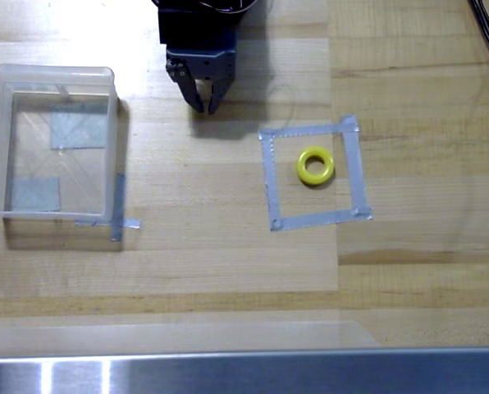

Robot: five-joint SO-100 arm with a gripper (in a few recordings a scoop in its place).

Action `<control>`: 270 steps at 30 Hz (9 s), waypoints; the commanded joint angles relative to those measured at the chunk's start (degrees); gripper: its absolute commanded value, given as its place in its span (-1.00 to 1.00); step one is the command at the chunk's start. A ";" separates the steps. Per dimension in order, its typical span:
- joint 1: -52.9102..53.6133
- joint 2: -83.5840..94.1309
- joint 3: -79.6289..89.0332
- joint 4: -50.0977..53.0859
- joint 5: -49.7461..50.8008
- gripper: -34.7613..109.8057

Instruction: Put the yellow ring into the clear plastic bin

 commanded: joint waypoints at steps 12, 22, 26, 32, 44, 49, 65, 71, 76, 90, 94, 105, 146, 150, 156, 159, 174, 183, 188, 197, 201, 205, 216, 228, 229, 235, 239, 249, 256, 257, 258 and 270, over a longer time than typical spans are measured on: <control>0.70 -4.83 -0.79 0.62 0.26 -0.48; 0.62 -4.75 -0.88 1.41 -0.44 -0.48; 0.97 -4.48 -5.19 4.31 -1.41 -0.47; 0.26 -8.96 -24.70 9.76 0.35 -0.28; -29.27 -63.54 -61.17 7.03 20.13 0.11; -36.30 -78.49 -73.39 6.06 23.91 0.22; -37.00 -93.43 -88.15 7.03 23.99 0.26; -32.96 -93.16 -83.58 6.24 23.82 0.26; -31.38 -93.16 -80.42 6.15 23.82 0.26; -30.94 -93.34 -77.43 5.98 23.91 0.26; -31.38 -93.52 -76.73 2.99 24.43 0.26; -33.66 -94.04 -76.03 -0.35 24.61 0.26; -33.13 -93.16 -62.84 -12.04 30.59 -0.13; -33.49 -93.16 -62.93 -11.51 30.59 -0.29; -33.49 -92.20 -62.84 -11.25 30.50 -0.40; -33.49 -90.70 -62.49 -11.16 30.50 -0.42; -33.66 -89.82 -62.49 -11.07 30.50 -0.42; -32.70 -82.35 -62.75 -4.92 30.32 -0.42; -26.89 -75.23 -63.19 -0.09 26.46 -0.42; -15.64 -65.74 -62.58 4.04 15.73 -0.42; -18.28 -65.74 -63.28 4.66 15.64 -0.41; -22.59 -66.09 -64.42 4.31 17.31 -0.41; -30.50 -81.56 -68.55 0.62 22.50 -0.41; -30.67 -89.03 -68.03 -6.33 22.50 -0.41; -30.67 -89.47 -68.03 -6.42 22.50 -0.41; -32.17 -91.32 -68.03 -6.42 22.50 -0.41; -32.70 -91.58 -68.55 -6.42 22.50 -0.41; -32.34 -92.29 -66.88 -6.42 23.12 -0.42; -32.17 -92.29 -66.53 -5.98 23.12 -0.54; -32.08 -92.37 -66.53 -5.80 23.12 -0.53; -32.08 -92.37 -66.53 -5.71 23.12 -0.52; -25.58 -80.16 -70.14 3.52 17.49 -0.52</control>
